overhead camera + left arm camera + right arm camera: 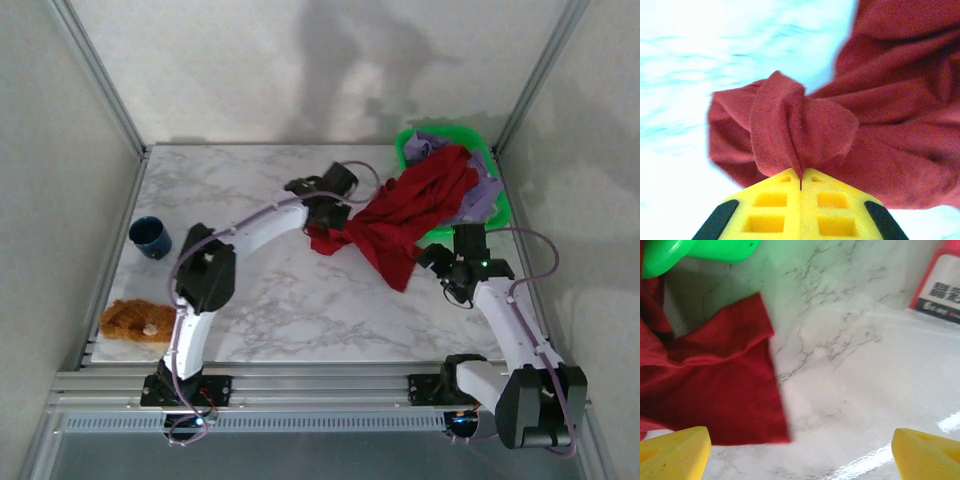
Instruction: Fold and stack the t-shirts
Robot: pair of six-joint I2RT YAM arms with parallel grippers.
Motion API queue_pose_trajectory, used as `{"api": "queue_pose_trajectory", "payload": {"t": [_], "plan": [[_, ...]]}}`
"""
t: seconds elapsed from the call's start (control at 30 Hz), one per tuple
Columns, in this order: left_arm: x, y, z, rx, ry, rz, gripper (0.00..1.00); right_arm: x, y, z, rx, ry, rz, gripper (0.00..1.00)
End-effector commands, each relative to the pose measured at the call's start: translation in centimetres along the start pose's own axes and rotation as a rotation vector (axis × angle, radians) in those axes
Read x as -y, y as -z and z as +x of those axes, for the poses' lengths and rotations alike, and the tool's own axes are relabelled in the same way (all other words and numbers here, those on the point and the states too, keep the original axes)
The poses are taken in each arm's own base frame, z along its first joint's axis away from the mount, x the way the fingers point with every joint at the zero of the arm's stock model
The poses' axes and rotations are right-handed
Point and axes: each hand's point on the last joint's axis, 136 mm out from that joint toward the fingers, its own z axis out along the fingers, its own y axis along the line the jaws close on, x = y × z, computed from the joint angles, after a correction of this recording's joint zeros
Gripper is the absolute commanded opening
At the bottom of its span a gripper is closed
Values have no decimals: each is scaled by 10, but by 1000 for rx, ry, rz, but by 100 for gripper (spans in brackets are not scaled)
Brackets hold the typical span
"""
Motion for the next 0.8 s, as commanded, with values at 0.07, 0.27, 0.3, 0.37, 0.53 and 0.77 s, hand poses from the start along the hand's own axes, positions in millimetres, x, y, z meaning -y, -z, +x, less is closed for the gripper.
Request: {"api": "queue_pose_trajectory", "payload": {"t": [0.07,0.27,0.3,0.37,0.53,0.77], "plan": [[-93,45,-9,65,206,-60,0,-36,-6,12,-91,87,-111,98],[-160,31,11,45,340,-32,25,-60,-3,9,-78,112,-150,99],[-159,29,13,38,341,-9,32,-62,-1,7,-71,115,-156,99],[-163,29,18,10,349,-31,43,-65,5,1,-50,122,-155,99],[-135,48,36,31,388,28,58,-70,19,-15,14,171,-146,99],[-58,-1,102,-132,331,128,50,-76,26,-26,28,176,-155,99]]}}
